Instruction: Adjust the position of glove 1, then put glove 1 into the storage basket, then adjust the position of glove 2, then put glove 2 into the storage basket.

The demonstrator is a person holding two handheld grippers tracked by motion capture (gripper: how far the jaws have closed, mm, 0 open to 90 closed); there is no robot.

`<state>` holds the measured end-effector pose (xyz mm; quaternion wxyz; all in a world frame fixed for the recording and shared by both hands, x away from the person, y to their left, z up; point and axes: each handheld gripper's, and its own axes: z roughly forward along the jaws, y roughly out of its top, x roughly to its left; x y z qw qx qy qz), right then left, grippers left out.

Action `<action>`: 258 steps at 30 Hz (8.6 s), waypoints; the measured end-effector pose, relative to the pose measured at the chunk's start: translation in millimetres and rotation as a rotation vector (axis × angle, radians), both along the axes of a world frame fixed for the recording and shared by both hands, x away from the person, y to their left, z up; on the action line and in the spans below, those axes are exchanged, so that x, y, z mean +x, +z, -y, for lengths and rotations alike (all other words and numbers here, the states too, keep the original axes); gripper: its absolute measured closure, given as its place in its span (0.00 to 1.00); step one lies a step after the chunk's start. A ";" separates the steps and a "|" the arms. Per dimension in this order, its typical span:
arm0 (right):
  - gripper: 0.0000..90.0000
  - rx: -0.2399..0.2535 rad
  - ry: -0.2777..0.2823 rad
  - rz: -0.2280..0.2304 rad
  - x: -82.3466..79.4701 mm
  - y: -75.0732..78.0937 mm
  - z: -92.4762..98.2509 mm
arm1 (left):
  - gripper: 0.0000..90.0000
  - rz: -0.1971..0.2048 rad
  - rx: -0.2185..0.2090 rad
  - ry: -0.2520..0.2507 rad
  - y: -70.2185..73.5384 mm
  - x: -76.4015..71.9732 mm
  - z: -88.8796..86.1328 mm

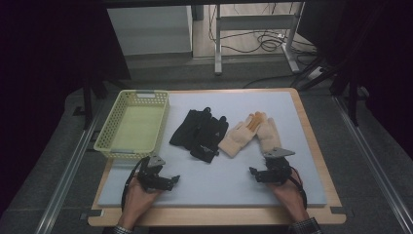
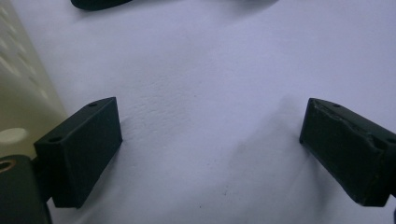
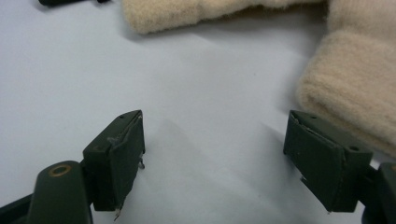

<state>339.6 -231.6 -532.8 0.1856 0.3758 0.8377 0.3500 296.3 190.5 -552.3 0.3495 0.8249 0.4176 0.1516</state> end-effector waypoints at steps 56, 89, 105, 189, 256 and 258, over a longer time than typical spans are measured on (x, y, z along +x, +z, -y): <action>0.53 0.092 0.224 -0.015 68.1 37.0 -125.8 | 0.06 0.003 -0.003 0.000 -0.4 -0.2 -0.1; 0.78 -0.042 0.190 -0.095 164.2 5.5 -239.2 | 0.06 0.002 -0.004 0.000 -0.5 -0.3 -0.1; 0.92 0.061 0.270 -0.042 140.5 43.0 -245.9 | 0.06 -0.001 -0.002 -0.001 -0.3 -0.2 -0.5; 0.48 0.046 0.140 -0.053 100.6 23.9 -124.0 | 0.05 -0.004 -0.008 -0.001 -0.5 -0.2 0.0; 0.96 0.290 0.116 -0.038 -36.9 101.4 -96.2 | 0.05 -0.005 -0.006 -0.002 -0.3 -0.1 0.0; 0.96 0.310 0.099 -0.056 -44.5 93.0 -93.8 | 0.05 -0.006 -0.005 -0.002 -0.2 -0.1 0.0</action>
